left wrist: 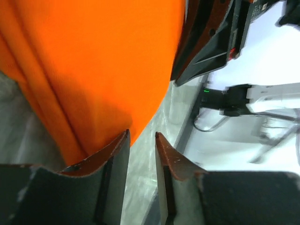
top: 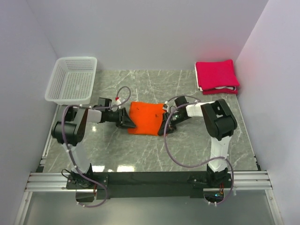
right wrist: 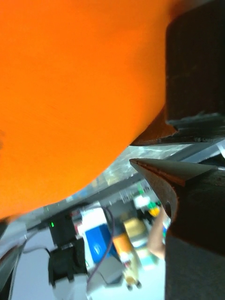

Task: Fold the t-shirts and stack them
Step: Fold the tshirt, then neatly place the folded tshirt to the corner

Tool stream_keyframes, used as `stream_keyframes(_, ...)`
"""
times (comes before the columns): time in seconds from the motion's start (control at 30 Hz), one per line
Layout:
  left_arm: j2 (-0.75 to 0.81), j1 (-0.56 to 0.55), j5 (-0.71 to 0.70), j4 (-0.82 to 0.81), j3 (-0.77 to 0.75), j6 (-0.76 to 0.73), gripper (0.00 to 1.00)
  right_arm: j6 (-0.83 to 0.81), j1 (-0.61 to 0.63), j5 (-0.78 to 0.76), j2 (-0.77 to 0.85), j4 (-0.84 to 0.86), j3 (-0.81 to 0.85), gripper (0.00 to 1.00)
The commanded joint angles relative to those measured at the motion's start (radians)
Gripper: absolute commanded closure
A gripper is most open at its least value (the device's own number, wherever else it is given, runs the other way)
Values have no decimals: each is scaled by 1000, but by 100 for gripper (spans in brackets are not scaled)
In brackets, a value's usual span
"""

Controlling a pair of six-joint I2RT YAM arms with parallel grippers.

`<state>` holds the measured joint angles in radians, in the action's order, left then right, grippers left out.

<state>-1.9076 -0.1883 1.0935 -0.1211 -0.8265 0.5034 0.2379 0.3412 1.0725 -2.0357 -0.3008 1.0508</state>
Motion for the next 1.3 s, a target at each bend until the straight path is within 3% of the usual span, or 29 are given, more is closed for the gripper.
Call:
stream_keyframes(0.0,225,6,-87,118,-72,-256,65,-86,-37,-128,162,-109,0,76)
stream_keyframes(0.07,301,-34,-154,187,-94,-352,63,-81,-59,-188,288,-97,-18,75)
stream_keyframes(0.13,383,-92,-298,234,-123,-539,62,-72,-71,-258,407,-78,-49,73)
stream_keyframes(0.2,438,-206,-407,252,-120,-676,61,-100,-76,-380,468,-109,-51,70)
stream_keyframes(0.3,481,-348,-593,183,-80,-825,59,-118,-83,-510,578,-141,-38,53)
stream_keyframes(0.33,481,-415,-651,166,-71,-862,58,-114,-85,-538,598,-136,-47,39)
stream_keyframes(0.4,461,-473,-701,129,-63,-942,58,-41,-105,-613,620,-118,-84,24)
stream_keyframes(0.43,449,-520,-713,97,-63,-966,57,-25,-126,-583,621,-118,-97,13)
stream_keyframes(0.5,409,-566,-762,52,-60,-1035,58,-9,-235,-469,611,-85,-141,7)
stream_keyframes(0.53,397,-609,-774,32,-57,-1060,57,1,-264,-350,600,-69,-155,6)
stream_keyframes(0.57,381,-634,-814,17,-53,-1086,58,11,-283,-324,586,-55,-163,7)
stream_keyframes(0.63,335,-678,-839,-35,-42,-1143,58,23,-303,-318,548,-64,-155,12)
stream_keyframes(0.83,234,-724,-848,-109,-19,-1250,58,147,-303,-316,532,77,-247,14)
stream_keyframes(1.07,153,-741,-816,-83,-49,-1287,59,230,-303,-289,424,121,-247,18)
stream_keyframes(1.17,116,-741,-834,-83,-63,-1287,64,259,-301,-275,388,152,-252,18)
stream_keyframes(1.27,110,-741,-831,-80,-69,-1270,76,288,-300,-286,376,183,-270,16)
